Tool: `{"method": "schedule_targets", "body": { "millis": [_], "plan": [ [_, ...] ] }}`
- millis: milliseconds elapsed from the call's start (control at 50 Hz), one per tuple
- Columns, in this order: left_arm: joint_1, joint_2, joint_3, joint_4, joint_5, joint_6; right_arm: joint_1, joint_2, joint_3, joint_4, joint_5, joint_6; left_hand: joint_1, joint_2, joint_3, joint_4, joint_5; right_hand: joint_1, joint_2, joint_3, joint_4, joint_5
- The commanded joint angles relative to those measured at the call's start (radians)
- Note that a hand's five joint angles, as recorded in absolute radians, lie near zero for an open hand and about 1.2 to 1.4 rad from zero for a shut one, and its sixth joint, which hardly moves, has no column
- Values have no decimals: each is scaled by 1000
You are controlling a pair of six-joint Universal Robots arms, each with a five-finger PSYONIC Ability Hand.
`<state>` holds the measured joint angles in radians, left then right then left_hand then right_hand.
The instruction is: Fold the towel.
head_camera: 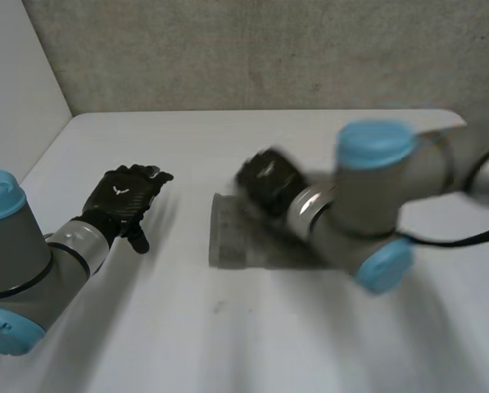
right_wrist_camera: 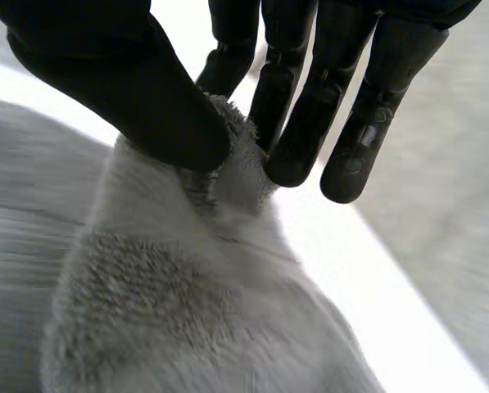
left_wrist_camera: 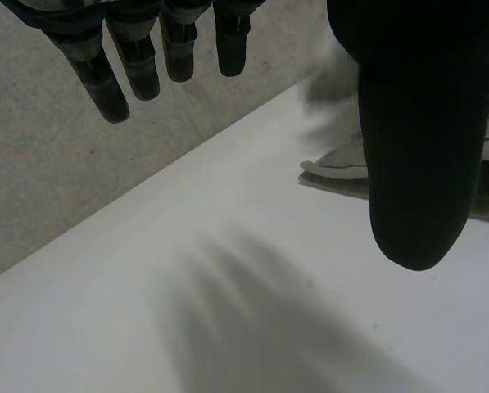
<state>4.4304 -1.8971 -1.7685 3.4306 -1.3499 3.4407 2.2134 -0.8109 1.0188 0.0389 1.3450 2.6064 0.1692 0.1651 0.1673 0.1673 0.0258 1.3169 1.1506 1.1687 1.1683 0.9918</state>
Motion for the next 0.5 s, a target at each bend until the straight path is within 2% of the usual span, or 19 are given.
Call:
{"method": "schedule_targets", "body": {
  "millis": [20, 80, 100, 120, 200, 240, 340, 380, 400, 420, 460, 480, 500],
  "plan": [
    [0, 3, -3, 1, 0, 0, 51, 36, 60, -1, 39, -2, 5, 9, 7, 7, -26, -1142, -976, -994, -994, -992],
    [0, 4, -2, 2, 1, 0, 2, -40, 101, -5, 89, 34, 5, 9, 7, 7, -26, -1142, -976, -994, -994, -992],
    [0, 7, 1, 2, 1, 0, -56, -84, 134, -7, 105, 58, 5, 9, 7, 7, -26, -1142, -976, -994, -994, -992],
    [0, 7, 1, 2, 1, 0, -125, -126, 177, -11, 106, 76, 5, 9, 7, 7, -26, -1142, -976, -994, -994, -992],
    [-9, 10, 18, 2, 1, 0, -225, -189, 264, -14, 102, 96, 5, 9, 7, 7, -26, -1142, -976, -994, -994, -992],
    [-14, 10, 24, 2, 1, 0, -305, -221, 366, -14, 73, 96, 5, 9, 7, 7, -26, -1142, -976, -994, -994, -992],
    [-26, 12, 31, 2, 1, -3, -395, -228, 509, -27, 2, 84, 5, 9, 7, 7, -26, -1142, -976, -994, -994, -992],
    [-37, 12, 29, 2, 1, -12, -416, -229, 543, -44, -17, 81, 5, 9, 7, 7, -26, -1073, -907, -925, -925, -923],
    [-37, 12, 29, 2, 1, -12, -431, -231, 573, -72, -27, 81, 5, 9, 7, 7, -26, -867, -701, -719, -718, -716],
    [-42, 10, 27, 2, 1, -15, -431, -231, 573, -73, -27, 81, 5, 9, 7, 7, -26, -865, -699, -717, -716, -714],
    [-43, 10, 24, 2, 1, -15, -439, -237, 604, -129, -40, 83, 5, 9, 7, 7, -26, -339, -173, -191, -190, -188],
    [-43, 10, 23, 2, 1, -15, -439, -237, 604, -129, -40, 83, 5, 9, 7, 7, -26, -336, -170, -188, -188, -186],
    [-43, 10, 23, 2, 1, -15, -440, -240, 604, -143, -40, 83, 5, 9, 7, 7, -26, -168, -2, -20, -19, -17]
  ]
}}
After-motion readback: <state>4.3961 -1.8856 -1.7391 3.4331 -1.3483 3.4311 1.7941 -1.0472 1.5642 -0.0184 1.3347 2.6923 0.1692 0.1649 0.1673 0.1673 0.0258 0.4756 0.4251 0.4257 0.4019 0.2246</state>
